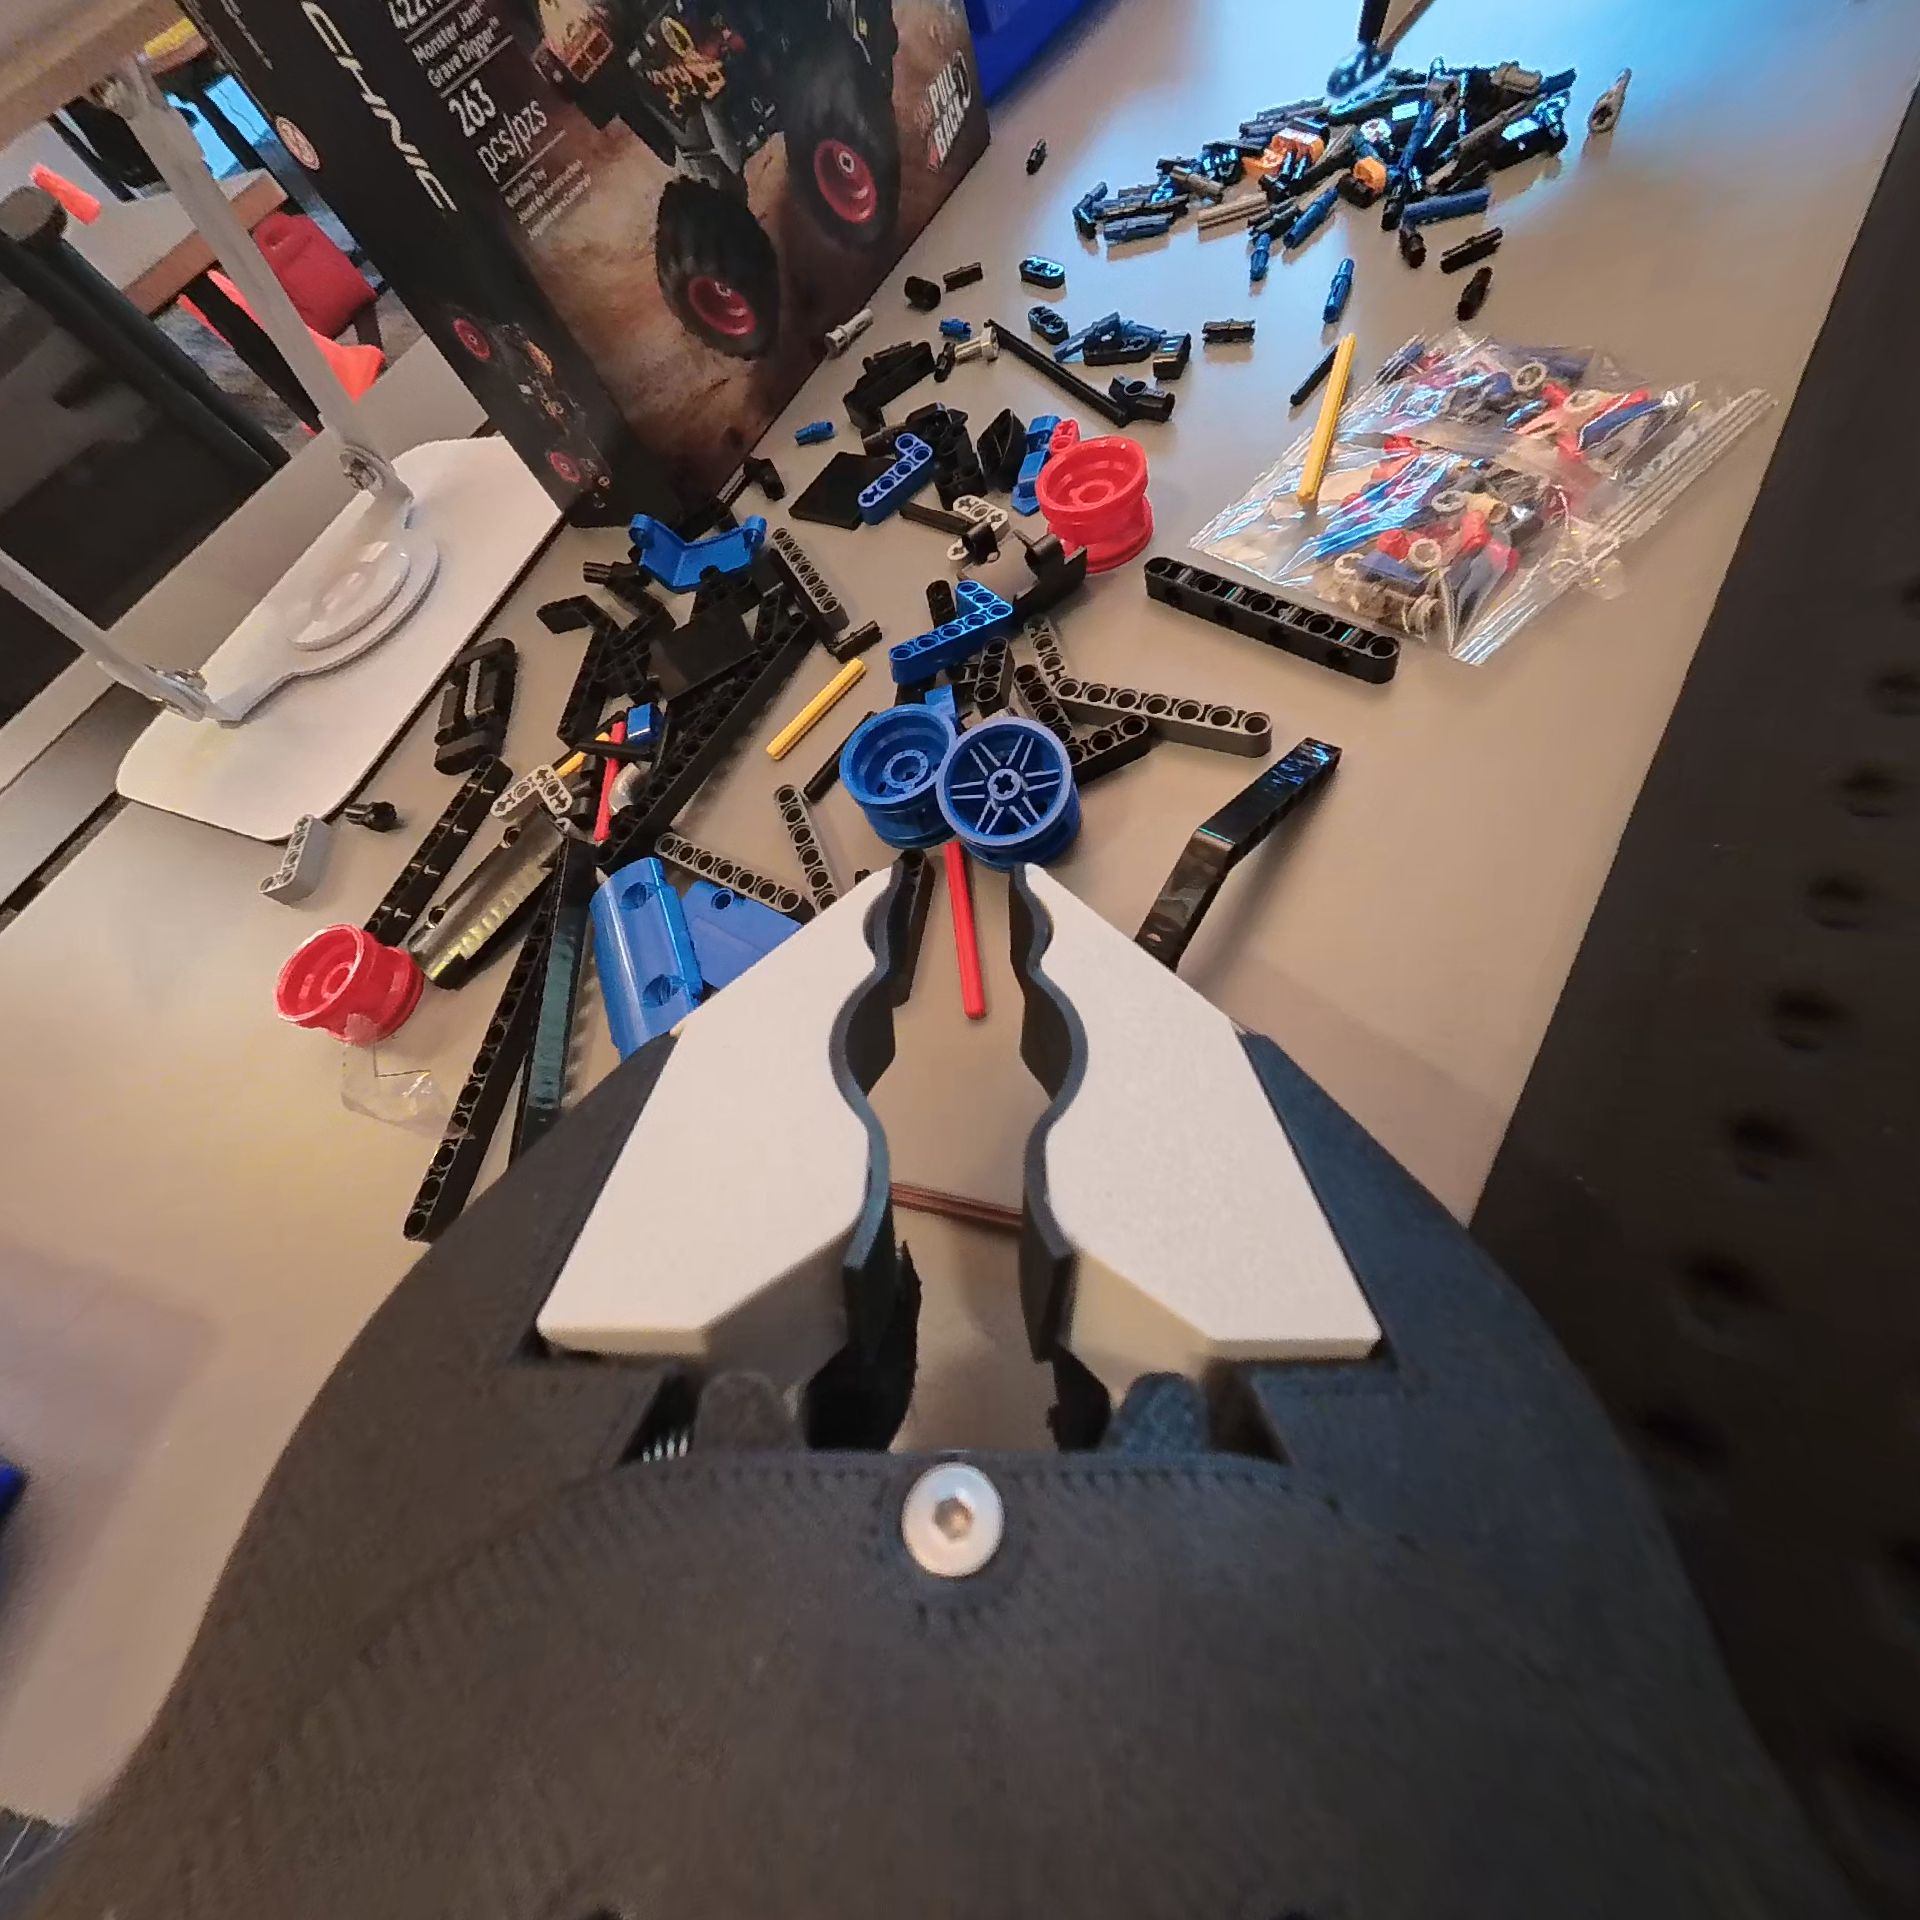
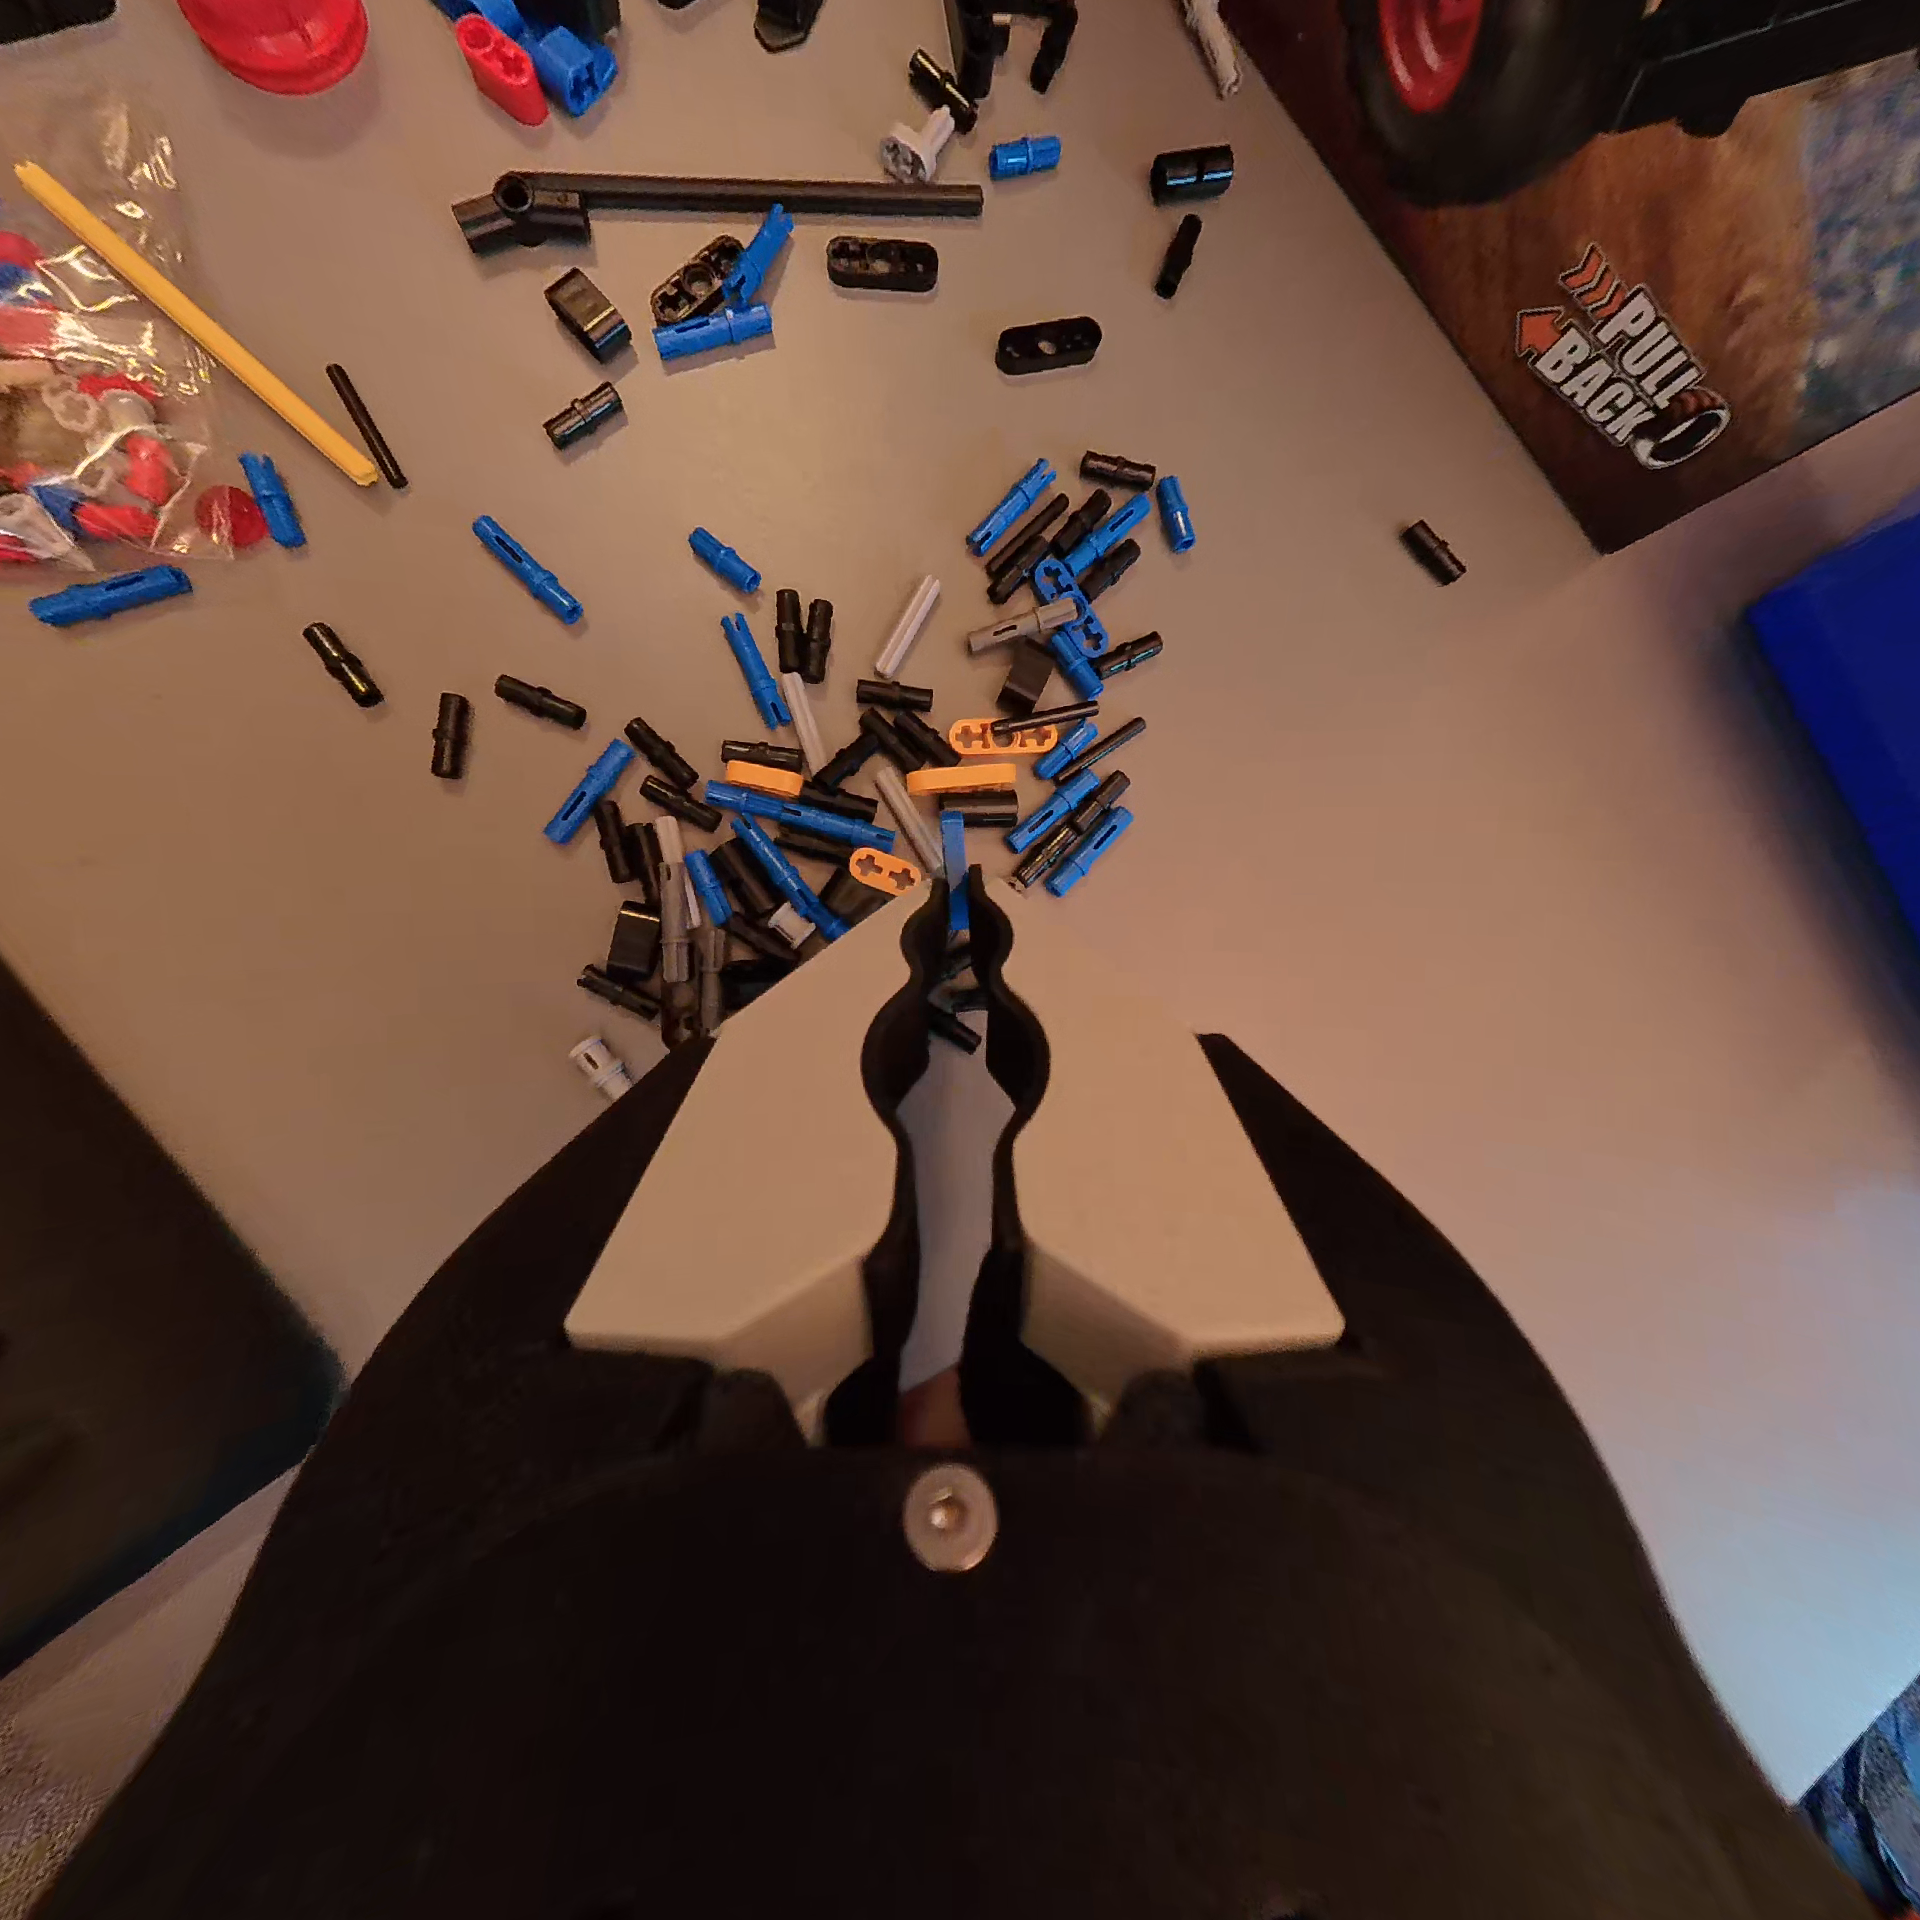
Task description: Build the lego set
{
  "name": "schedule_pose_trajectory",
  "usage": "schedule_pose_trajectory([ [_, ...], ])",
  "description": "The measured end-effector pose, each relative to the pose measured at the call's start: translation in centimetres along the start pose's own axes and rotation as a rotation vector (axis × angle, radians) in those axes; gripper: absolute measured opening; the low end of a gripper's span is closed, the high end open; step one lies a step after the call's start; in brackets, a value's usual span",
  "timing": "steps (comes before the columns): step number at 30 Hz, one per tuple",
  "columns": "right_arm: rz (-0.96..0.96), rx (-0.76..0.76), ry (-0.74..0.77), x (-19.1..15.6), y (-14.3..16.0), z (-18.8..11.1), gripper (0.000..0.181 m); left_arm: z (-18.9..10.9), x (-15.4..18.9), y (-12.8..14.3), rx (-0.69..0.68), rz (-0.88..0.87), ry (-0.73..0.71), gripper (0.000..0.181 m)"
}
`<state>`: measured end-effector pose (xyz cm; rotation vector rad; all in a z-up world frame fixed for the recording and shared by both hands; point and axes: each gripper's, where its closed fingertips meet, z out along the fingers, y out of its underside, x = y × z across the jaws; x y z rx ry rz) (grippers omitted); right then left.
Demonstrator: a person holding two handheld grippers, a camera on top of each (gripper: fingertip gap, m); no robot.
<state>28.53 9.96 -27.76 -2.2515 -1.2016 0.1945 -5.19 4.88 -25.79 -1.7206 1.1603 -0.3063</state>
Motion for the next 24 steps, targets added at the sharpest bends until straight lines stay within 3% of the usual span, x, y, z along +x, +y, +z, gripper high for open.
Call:
schedule_pose_trajectory([
  [24, -0.025, 0.037, 0.011, -0.8, -1.4, -0.7, 0.001, 0.0, -0.1, -0.3, 0.018, -0.007, -0.002, 0.016],
])
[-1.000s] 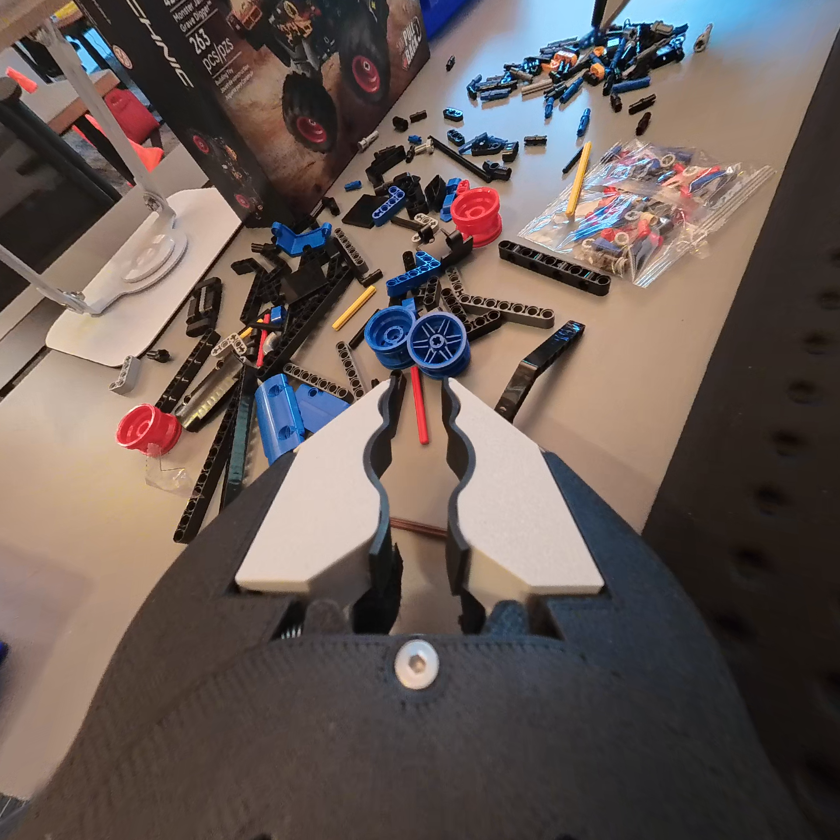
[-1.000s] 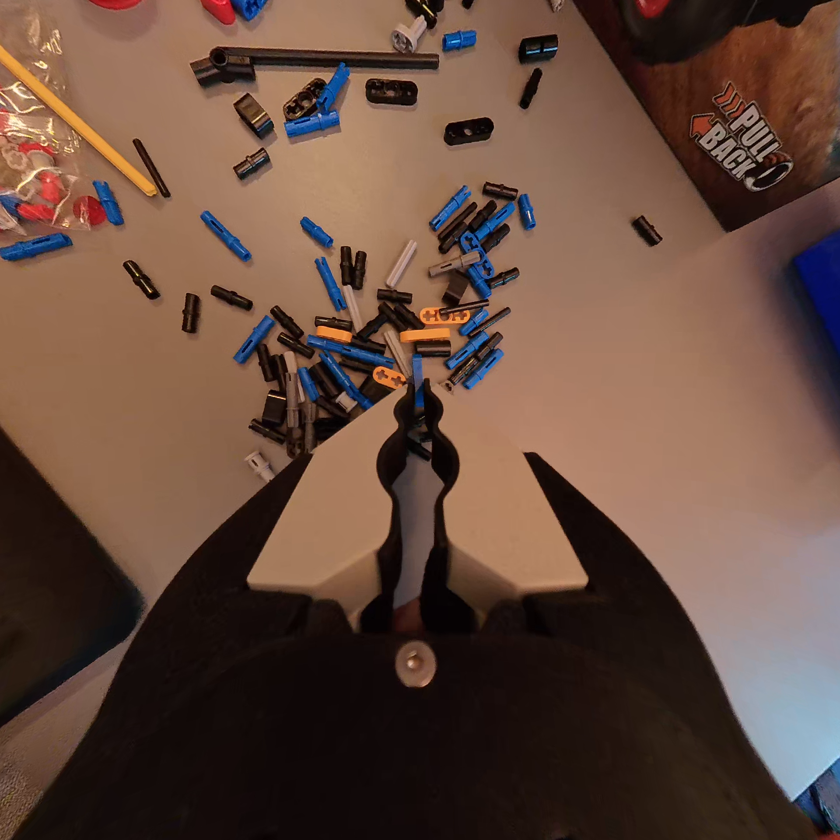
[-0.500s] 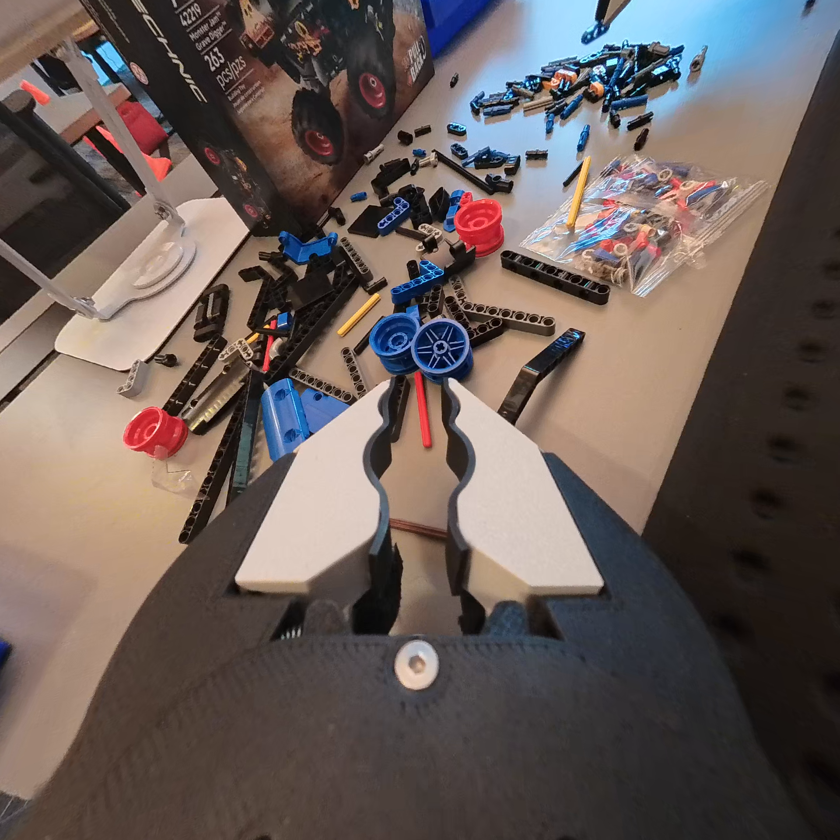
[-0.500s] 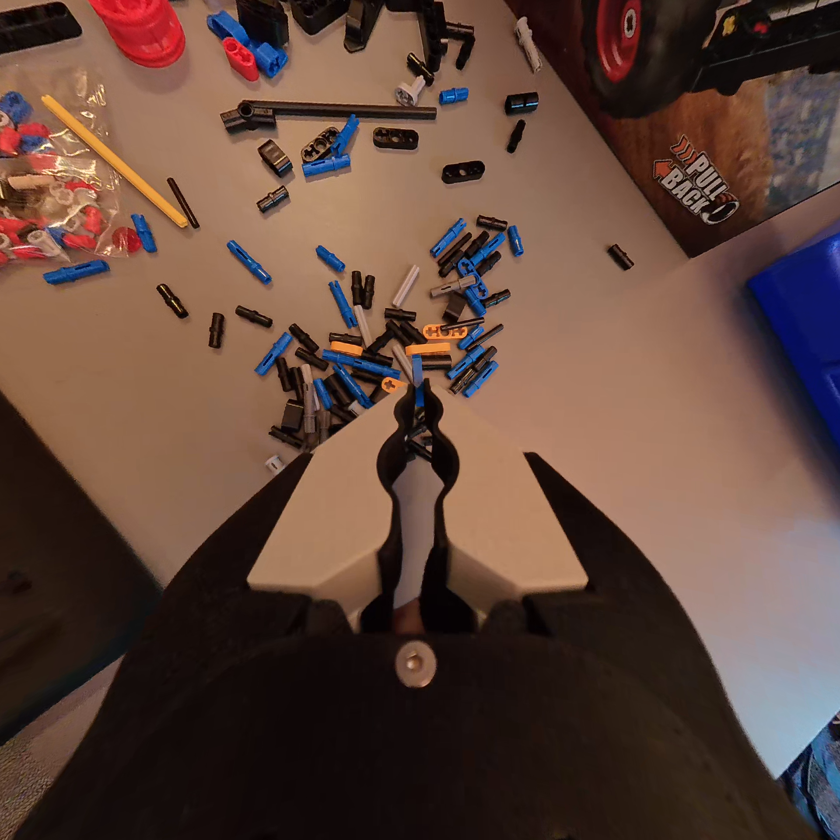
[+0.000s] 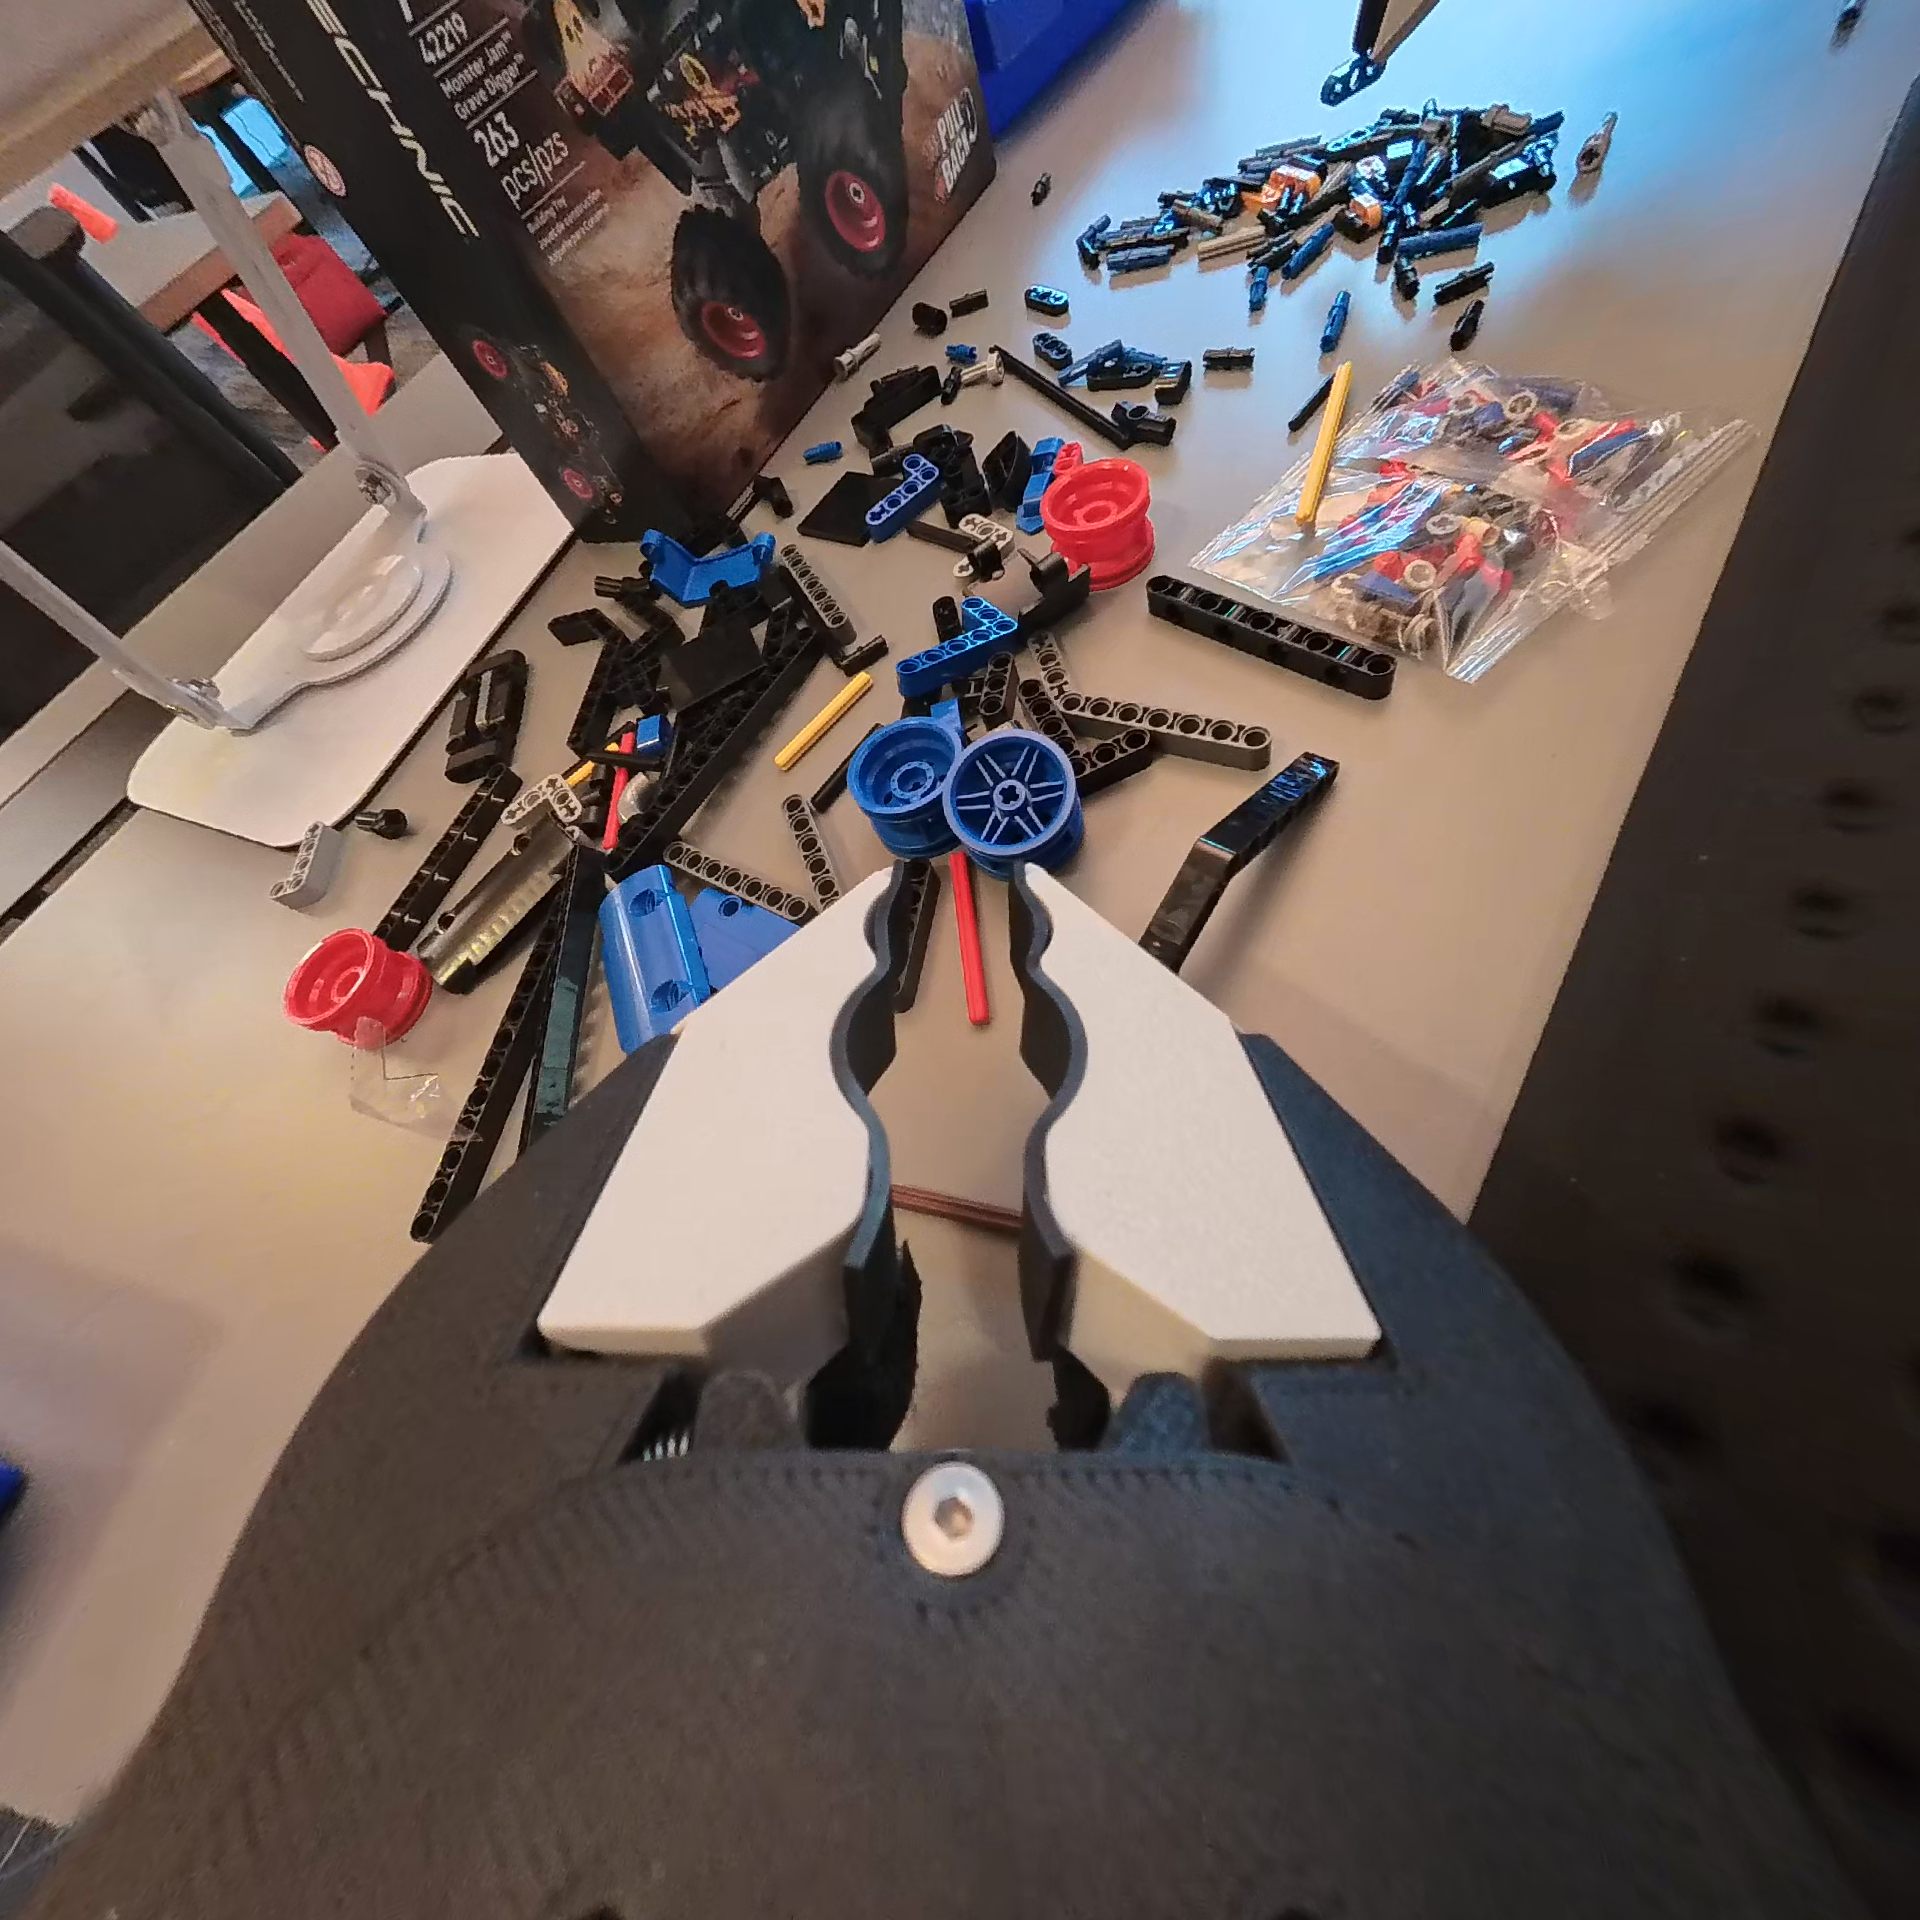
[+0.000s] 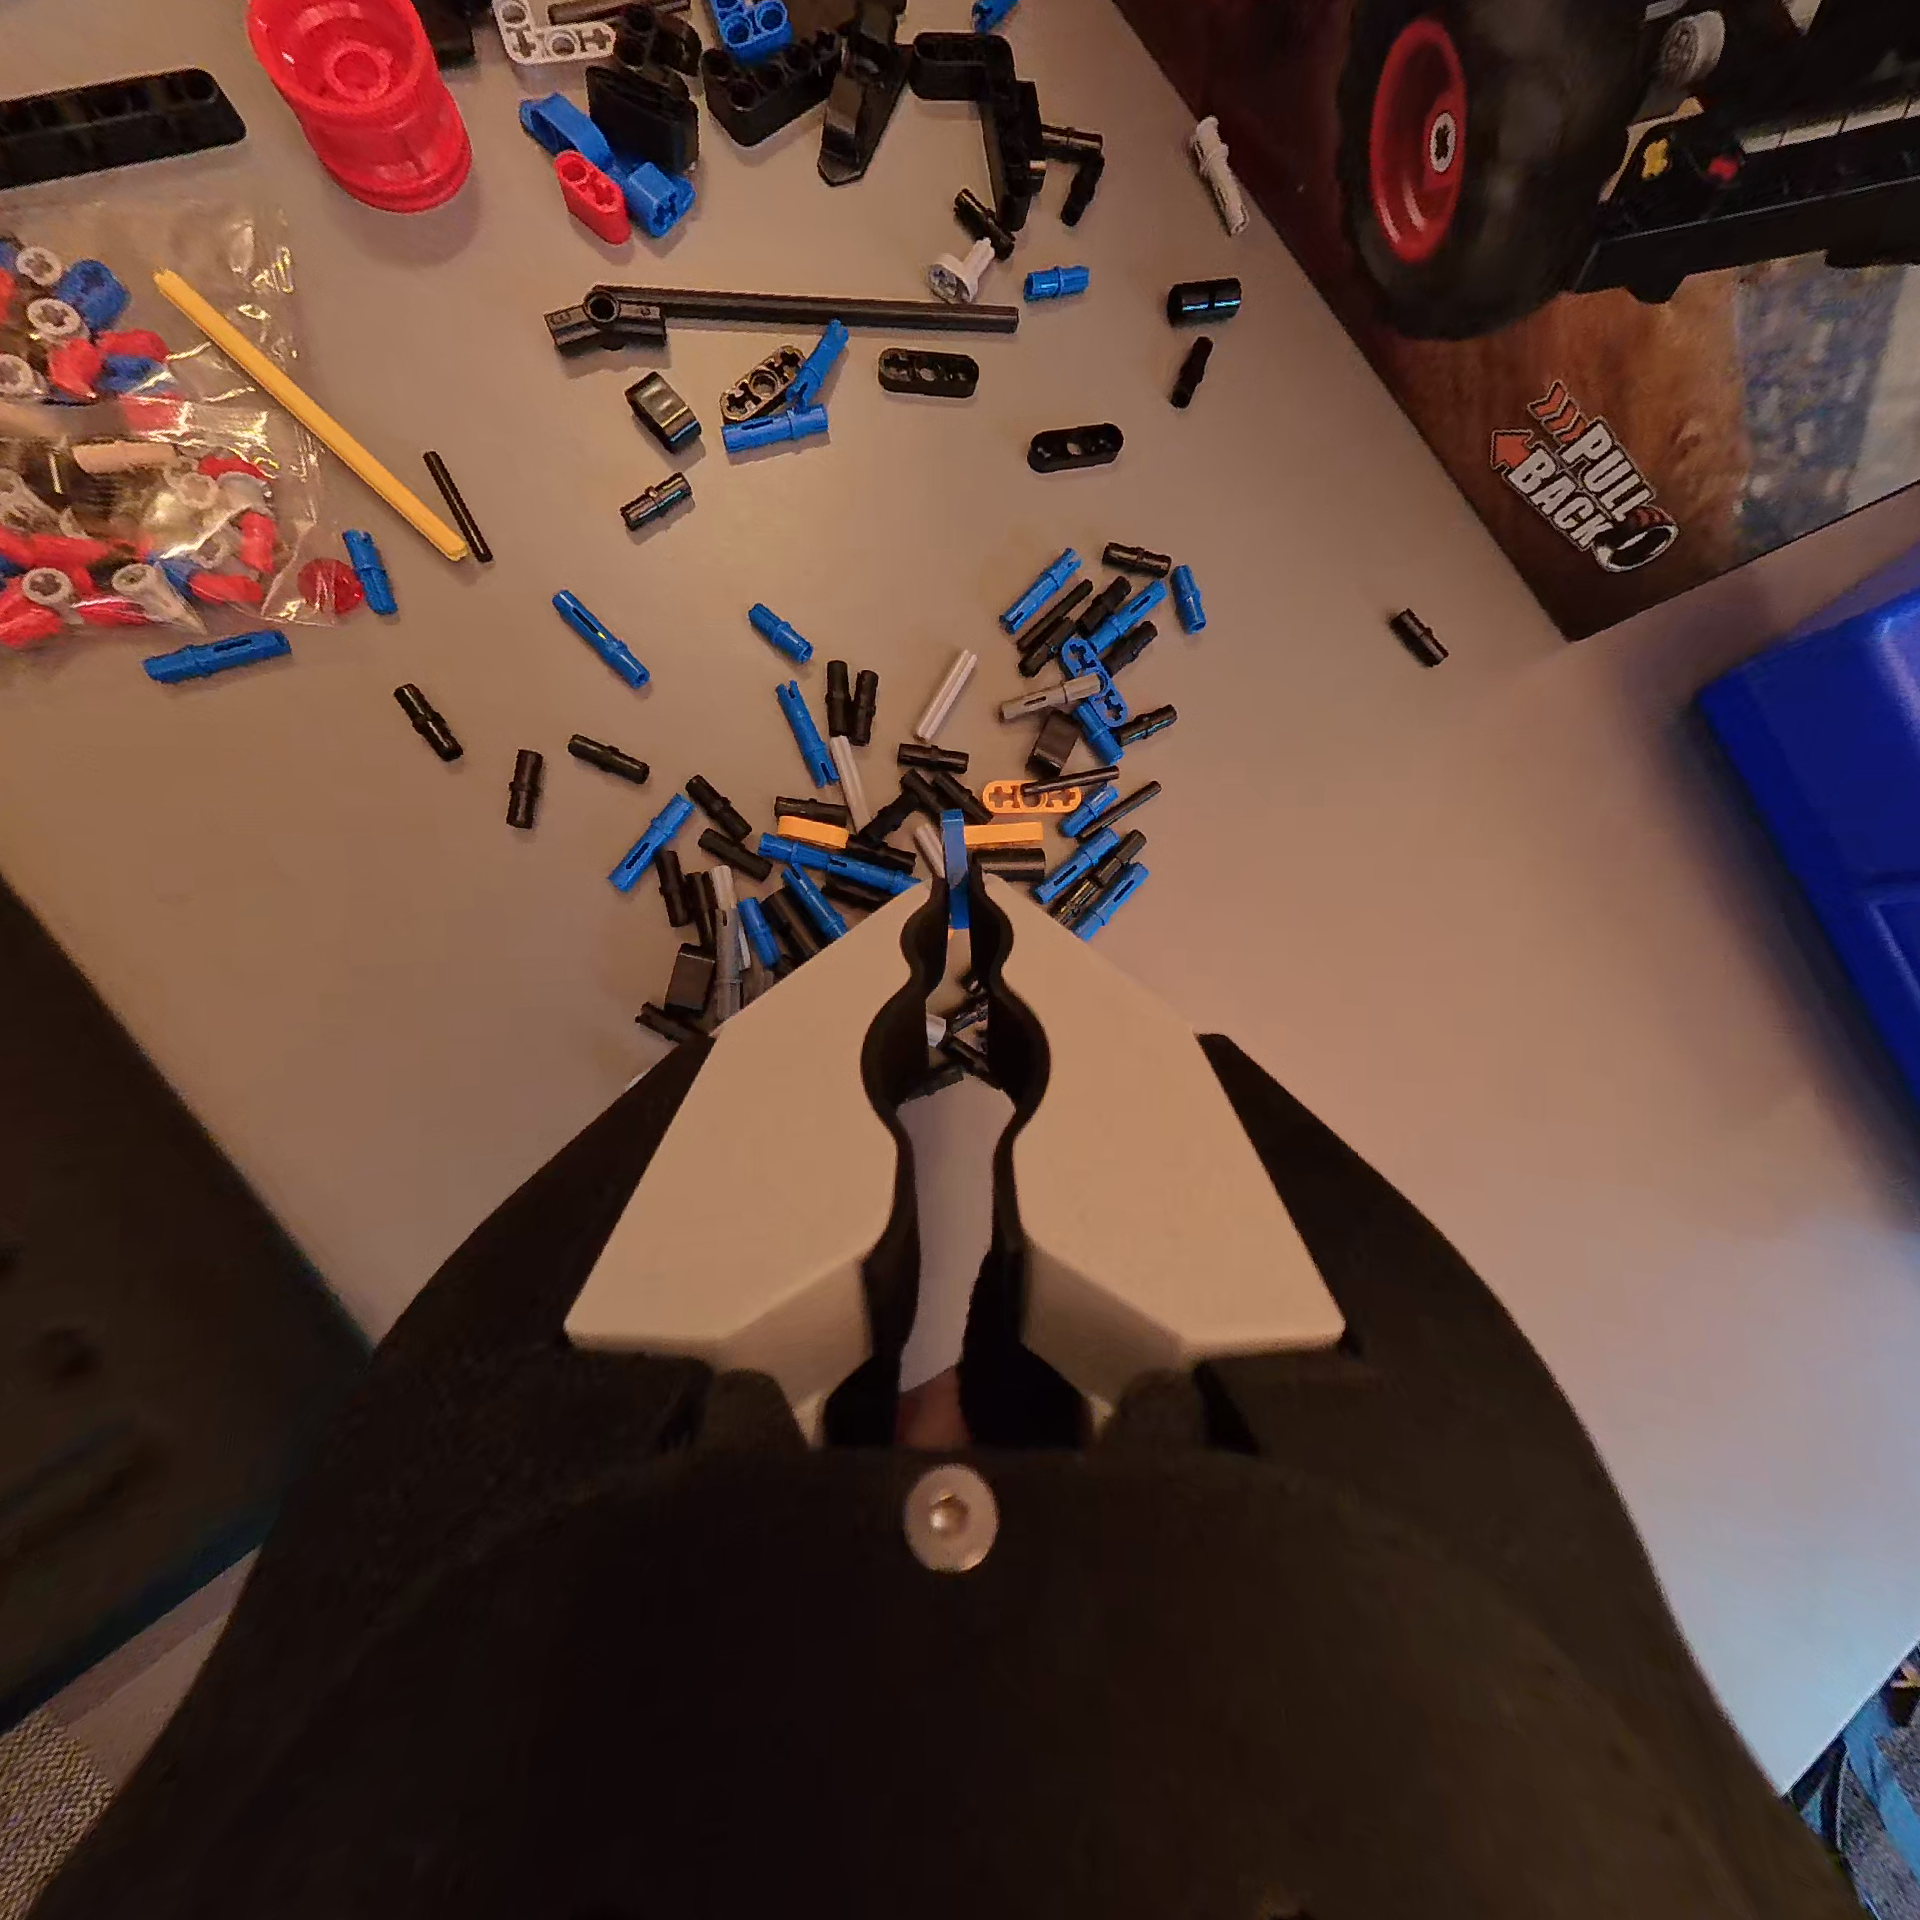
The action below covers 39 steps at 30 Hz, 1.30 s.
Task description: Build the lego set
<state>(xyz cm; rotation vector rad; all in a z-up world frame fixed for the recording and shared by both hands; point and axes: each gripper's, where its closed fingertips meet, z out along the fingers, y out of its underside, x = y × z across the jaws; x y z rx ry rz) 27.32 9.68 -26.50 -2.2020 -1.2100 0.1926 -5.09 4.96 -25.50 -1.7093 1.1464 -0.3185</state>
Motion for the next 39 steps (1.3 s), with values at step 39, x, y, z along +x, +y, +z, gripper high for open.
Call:
schedule_pose_trajectory([
  [39, -0.011, -0.028, -0.058, -2.1, 0.1, 1.2, 0.009, 0.1, 0.1, -0.1, 0.004, 0.000, -0.006, 0.017],
])
